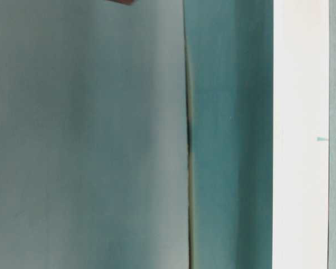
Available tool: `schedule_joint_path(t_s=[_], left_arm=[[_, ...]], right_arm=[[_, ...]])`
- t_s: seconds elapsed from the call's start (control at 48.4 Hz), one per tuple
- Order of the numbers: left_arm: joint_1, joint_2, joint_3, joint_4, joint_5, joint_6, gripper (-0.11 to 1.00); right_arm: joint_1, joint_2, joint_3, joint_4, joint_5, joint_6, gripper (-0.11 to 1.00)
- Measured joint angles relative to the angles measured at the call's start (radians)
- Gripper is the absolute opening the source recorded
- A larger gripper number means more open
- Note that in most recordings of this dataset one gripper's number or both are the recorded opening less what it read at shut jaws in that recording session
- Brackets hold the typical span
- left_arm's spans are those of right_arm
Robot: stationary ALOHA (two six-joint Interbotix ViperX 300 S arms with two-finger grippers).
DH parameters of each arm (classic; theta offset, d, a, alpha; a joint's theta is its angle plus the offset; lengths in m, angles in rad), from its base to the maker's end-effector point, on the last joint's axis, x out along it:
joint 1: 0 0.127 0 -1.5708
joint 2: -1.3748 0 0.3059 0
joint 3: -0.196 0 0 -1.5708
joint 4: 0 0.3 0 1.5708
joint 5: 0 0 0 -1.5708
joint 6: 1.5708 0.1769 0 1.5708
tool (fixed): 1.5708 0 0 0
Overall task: Lift a wooden board with both hands.
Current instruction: 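Open both grippers and raise them off the board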
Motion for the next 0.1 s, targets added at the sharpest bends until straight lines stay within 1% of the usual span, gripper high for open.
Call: schedule_joint_path(t_s=[0.103], left_arm=[[0.000,-0.034,0.008,0.000,-0.046,0.000,1.00]], right_arm=[[0.000,-0.083,0.043,-0.009,-0.083,0.000,0.94]])
